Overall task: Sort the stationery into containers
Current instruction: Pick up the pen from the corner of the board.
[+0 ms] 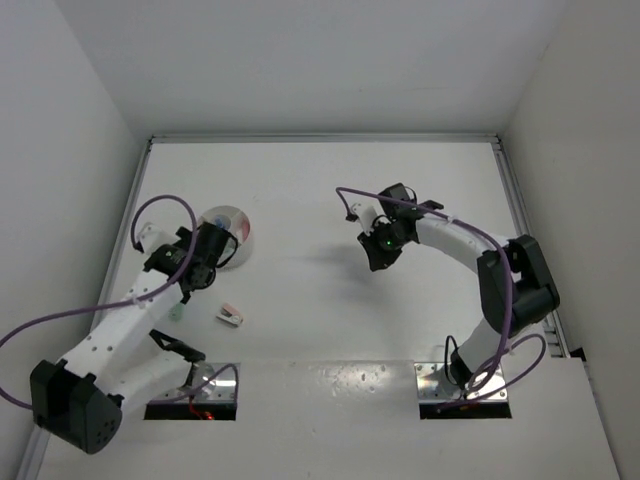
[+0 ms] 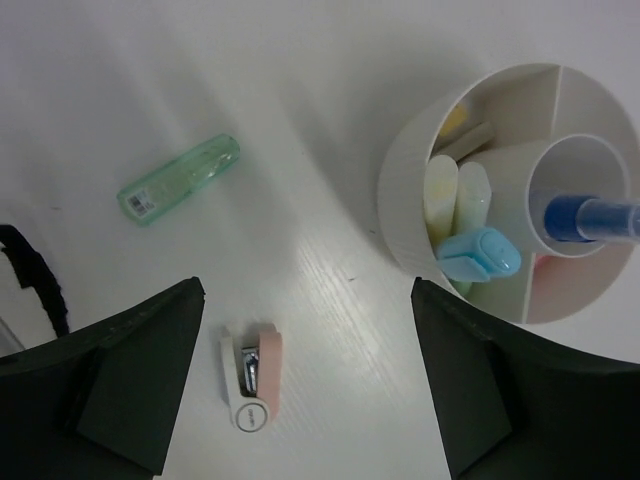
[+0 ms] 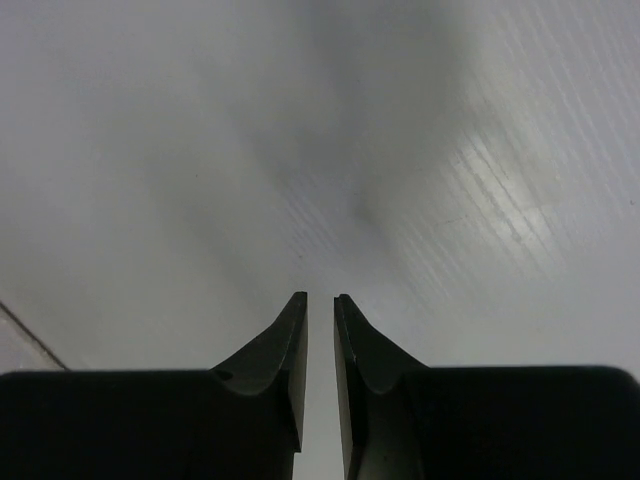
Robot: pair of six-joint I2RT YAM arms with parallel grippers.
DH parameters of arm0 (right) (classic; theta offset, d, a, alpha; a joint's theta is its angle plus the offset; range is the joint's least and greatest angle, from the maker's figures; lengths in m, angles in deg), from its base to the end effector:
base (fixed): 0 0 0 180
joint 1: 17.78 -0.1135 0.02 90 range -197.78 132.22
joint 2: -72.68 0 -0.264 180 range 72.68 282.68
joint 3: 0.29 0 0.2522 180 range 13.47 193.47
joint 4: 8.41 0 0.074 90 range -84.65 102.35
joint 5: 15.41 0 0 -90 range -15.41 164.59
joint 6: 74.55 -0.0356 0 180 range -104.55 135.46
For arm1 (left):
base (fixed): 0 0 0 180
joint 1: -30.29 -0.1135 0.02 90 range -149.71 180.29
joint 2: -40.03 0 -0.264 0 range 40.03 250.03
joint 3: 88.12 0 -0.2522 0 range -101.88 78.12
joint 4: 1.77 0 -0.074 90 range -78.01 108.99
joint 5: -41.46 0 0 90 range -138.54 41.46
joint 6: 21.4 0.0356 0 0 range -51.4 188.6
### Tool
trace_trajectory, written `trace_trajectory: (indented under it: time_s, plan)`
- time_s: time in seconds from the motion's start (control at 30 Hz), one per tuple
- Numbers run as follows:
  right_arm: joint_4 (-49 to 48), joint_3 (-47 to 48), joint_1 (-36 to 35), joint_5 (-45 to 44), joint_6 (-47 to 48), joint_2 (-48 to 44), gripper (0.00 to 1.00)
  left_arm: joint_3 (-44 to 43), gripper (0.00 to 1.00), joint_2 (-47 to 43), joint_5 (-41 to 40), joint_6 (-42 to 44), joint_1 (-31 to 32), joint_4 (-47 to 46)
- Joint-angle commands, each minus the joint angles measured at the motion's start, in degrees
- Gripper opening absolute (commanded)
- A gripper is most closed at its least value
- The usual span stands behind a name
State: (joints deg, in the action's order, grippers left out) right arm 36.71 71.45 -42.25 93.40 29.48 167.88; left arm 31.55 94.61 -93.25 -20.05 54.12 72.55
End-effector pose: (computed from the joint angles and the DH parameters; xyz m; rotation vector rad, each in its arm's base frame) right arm 0.2816 0.1408 0.1758 -0.9906 2.5747 0.5023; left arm 0.1512 -0.0394 0.2615 -1.3791 1.8395 0.1633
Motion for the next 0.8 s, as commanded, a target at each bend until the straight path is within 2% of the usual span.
trace_trajectory:
  time_s: [0.0, 0.1, 0.27, 0.33, 0.4, 0.57, 0.67, 0.7, 0.77]
  plan:
    - [5.12, 3.99, 0.30, 2.89, 1.54, -2.54, 0.17, -3.96, 0.91, 4.99, 2.69, 15.36, -4.31, -7.97]
    - [6.35, 2.76, 0.30, 2.90, 2.41, -5.28, 0.17, -5.28, 0.89, 10.61, 9.80, 27.94, -9.93, -13.51]
    - [5.12, 1.09, 0.30, -0.09, 4.25, -9.15, 0.18, -5.82, 0.84, 19.23, 18.59, 28.09, -20.56, -12.75]
    - [5.12, 1.09, 0.30, 0.43, 4.26, -9.15, 0.18, -4.51, 0.83, 21.78, 21.14, 27.56, -22.77, -11.70]
    - [6.87, 1.09, 0.30, 2.62, 4.26, -9.15, 0.18, -3.72, 0.83, 21.79, 22.47, 27.56, -25.84, -11.69]
    - [7.49, 1.61, 0.30, 2.82, 4.79, -10.64, 0.18, -0.19, 0.83, 14.85, 25.36, 31.24, -29.99, -12.48]
    - [7.49, 1.61, 0.30, 2.29, 4.79, -11.87, 0.18, 1.91, 0.83, 14.85, 24.76, 33.79, -33.93, -13.00]
    - [7.49, 1.61, 0.30, 2.29, 4.79, -11.88, 0.18, 2.53, 0.83, 15.63, 26.06, 34.75, -37.60, -13.53]
    - [6.97, 1.61, 0.30, 2.81, 4.79, -11.88, 0.18, 4.54, 0.83, 16.77, 29.66, 38.34, -40.96, -16.15]
